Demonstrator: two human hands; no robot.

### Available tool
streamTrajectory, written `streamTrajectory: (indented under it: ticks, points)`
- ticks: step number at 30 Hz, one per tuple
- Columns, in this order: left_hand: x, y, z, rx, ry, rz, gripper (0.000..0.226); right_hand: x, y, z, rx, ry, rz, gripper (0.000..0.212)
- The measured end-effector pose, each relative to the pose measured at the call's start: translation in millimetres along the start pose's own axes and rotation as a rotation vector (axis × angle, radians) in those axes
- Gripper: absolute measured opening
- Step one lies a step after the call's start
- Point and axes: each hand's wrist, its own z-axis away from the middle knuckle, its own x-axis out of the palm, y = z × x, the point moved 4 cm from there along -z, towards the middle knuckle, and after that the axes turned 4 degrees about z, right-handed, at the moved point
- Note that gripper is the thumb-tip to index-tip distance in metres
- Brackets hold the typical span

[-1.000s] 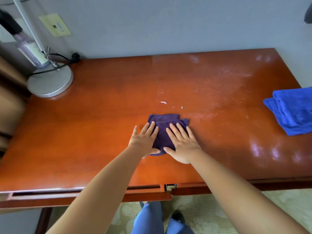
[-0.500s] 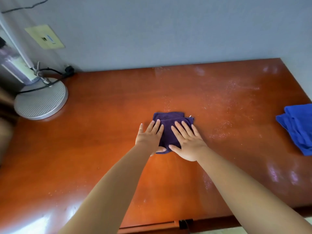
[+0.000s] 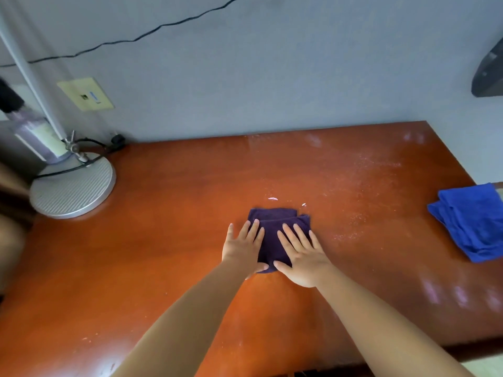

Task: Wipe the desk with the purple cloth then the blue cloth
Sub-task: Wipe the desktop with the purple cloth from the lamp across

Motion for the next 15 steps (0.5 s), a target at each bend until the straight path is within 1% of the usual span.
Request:
streamTrajectory:
  ticks: [7, 15]
  points:
    - [-19, -22, -36, 0.017, -0.010, -0.034, 0.094, -19, 13, -37, -0.024, 0.020, -0.020, 0.076]
    - [-45, -43, -77, 0.020, -0.024, -0.007, 0.095, -43, 32, -80, -0.032, 0.047, -0.040, 0.076]
